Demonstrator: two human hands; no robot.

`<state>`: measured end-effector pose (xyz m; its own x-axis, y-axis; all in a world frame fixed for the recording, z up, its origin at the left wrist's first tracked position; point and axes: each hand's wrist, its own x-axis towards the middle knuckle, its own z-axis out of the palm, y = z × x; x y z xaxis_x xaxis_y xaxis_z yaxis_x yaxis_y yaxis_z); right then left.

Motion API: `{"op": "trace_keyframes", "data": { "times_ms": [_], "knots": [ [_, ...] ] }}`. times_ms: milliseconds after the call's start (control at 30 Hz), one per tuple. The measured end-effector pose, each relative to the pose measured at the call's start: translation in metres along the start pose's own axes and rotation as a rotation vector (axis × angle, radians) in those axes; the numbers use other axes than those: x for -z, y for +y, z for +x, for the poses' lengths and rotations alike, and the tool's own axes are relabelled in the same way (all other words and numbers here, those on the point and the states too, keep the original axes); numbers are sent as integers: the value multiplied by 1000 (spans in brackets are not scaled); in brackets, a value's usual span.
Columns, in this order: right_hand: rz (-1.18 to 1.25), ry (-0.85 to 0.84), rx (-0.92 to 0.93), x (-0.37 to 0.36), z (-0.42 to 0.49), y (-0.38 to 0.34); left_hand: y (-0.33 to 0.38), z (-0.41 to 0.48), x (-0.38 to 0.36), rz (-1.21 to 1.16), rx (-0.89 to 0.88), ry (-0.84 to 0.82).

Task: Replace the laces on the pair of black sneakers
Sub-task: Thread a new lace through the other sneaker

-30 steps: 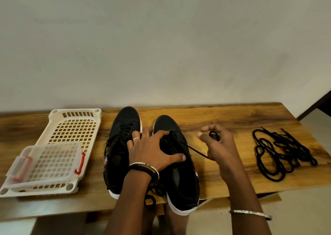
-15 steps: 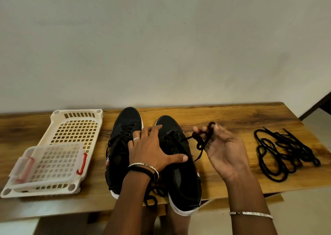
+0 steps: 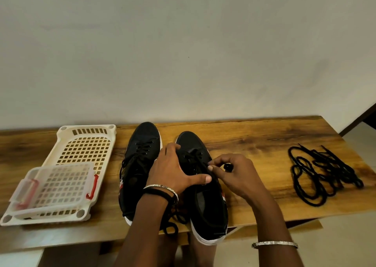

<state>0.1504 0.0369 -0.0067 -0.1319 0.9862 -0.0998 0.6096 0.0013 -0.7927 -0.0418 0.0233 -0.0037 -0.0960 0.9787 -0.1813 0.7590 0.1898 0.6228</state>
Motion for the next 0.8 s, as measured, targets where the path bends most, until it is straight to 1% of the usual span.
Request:
{"op": "trace_keyframes", "data": {
  "times_ms": [67, 200, 267, 333, 400, 533, 600, 633, 667, 700, 733, 800],
  "knots": [
    [-21, 12, 13, -1, 1, 2, -1, 0, -2, -35, 0, 0],
    [243, 74, -74, 4, 0, 3, -3, 2, -6, -122, 15, -20],
    [276, 110, -80, 5, 0, 2, -4, 2, -6, -168, 21, -30],
    [211, 106, -57, 1, 0, 1, -4, 1, -4, -241, 29, -48],
    [88, 63, -48, -7, 1, 0, -3, 0, -3, -302, 38, -68],
    [-124, 79, -52, -18, 4, -5, 1, -2, -1, -326, 63, -85],
    [-182, 59, -52, -20, 5, -5, 0, -3, -2, -338, 92, -92],
    [-171, 42, -58, -21, 6, -4, -1, -3, -2, -344, 108, -95],
    [-123, 31, -78, -21, 5, -3, -1, -2, -2, -348, 123, -99],
    [-22, 34, -113, -19, 4, -5, -2, -2, -1, -352, 135, -103],
    [140, 60, -160, -15, 2, -8, -3, -2, -1, -356, 141, -109],
    [632, 125, -260, -3, -1, -17, -3, -1, -1, -357, 151, -125]
  ]
}}
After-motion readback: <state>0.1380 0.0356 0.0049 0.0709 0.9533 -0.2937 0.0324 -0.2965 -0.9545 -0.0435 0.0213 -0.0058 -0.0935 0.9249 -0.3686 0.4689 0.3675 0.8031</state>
